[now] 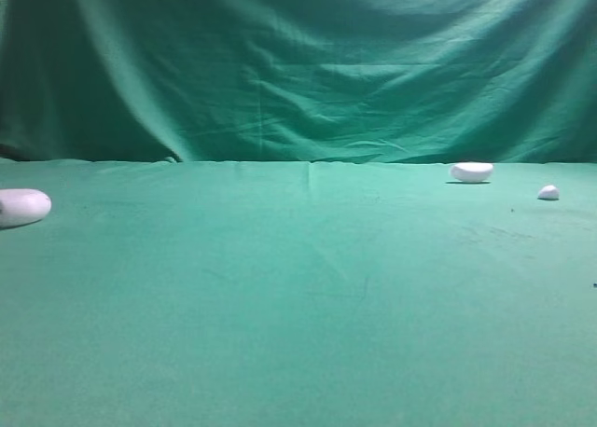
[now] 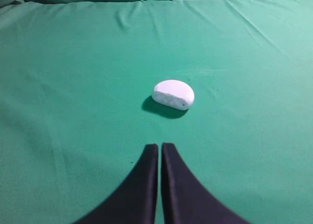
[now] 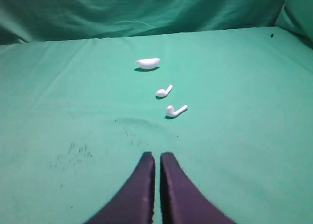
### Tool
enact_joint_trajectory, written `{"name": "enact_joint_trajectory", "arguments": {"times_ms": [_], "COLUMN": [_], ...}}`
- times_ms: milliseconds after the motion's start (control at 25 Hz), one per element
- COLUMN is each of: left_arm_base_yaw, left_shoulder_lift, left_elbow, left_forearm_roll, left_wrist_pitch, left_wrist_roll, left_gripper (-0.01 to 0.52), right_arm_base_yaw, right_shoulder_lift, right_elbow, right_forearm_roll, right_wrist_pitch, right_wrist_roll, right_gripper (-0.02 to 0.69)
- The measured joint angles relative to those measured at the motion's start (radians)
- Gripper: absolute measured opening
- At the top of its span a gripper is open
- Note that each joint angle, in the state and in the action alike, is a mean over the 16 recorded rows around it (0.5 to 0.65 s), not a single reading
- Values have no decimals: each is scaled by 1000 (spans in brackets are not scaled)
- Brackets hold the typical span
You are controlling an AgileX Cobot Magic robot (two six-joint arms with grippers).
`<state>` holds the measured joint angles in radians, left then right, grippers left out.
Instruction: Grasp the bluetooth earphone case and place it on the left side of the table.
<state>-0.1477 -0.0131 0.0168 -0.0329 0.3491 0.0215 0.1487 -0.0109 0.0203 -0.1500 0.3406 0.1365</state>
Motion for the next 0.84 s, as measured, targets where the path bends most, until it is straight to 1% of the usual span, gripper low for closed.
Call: {"name": "enact_joint_trajectory", "arguments": {"times_ms": [320, 840], "left_arm_base_yaw": [0, 0], "left_shoulder_lift": [0, 0], "left_elbow": [0, 0], "left_forearm_roll": [0, 0], "left_wrist_pitch": [0, 0], "left_wrist_roll": [0, 0], "left_gripper": [0, 0], "right_arm_base_yaw": [-4, -4], "right_shoulder_lift": [0, 0], "right_elbow": [7, 7], "right_forearm_roll": [3, 3], "right_wrist_pitch": [26, 28], "right_wrist_roll": [0, 0], "right_gripper": [0, 0]}}
